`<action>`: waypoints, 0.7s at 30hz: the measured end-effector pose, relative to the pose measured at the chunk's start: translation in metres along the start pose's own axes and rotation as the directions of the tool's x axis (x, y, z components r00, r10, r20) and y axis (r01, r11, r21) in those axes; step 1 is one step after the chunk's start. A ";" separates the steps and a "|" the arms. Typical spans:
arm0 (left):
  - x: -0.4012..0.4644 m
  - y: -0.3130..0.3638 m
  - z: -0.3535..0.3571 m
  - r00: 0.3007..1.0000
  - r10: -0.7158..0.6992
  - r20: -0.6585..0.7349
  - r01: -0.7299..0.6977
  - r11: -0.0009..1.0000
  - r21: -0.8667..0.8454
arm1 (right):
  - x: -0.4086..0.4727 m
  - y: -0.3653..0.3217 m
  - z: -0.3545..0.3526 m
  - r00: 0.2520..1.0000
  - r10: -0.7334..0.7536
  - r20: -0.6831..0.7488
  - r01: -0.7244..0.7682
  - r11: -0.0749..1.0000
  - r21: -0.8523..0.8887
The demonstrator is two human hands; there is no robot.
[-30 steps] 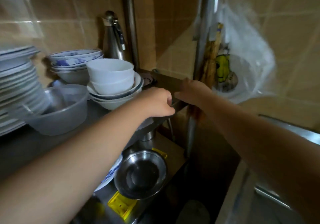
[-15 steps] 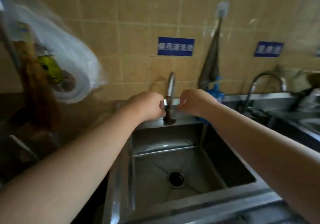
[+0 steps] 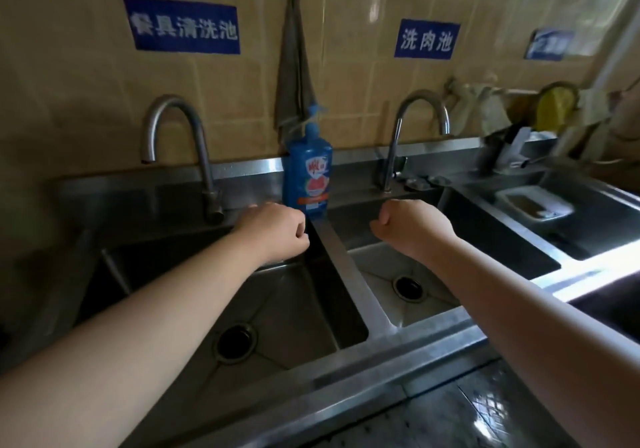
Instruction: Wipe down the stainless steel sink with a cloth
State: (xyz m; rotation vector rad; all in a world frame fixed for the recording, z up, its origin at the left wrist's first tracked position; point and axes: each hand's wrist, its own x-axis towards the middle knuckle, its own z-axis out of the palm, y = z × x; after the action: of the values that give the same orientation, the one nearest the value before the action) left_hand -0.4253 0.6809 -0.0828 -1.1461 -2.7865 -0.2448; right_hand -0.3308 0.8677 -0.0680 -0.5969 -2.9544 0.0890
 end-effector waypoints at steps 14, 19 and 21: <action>0.151 -0.064 0.106 0.928 -0.359 0.100 0.367 0.832 -0.416 | 0.161 0.041 0.089 0.979 0.027 0.203 -0.080 0.963 0.256; 0.202 -0.083 0.135 0.871 -0.455 0.185 0.481 0.712 -0.511 | 0.227 0.047 0.116 0.973 -0.019 0.232 -0.094 0.878 0.470; 0.223 -0.090 0.139 0.841 -0.497 0.216 0.526 0.653 -0.544 | 0.256 0.045 0.133 0.972 -0.030 0.235 -0.107 0.830 0.547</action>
State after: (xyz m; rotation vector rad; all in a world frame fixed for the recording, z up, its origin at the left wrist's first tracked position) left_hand -0.6531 0.7986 -0.1906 -0.3552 -3.1038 -1.2264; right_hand -0.5652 1.0049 -0.1748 -0.5821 -2.8970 1.0560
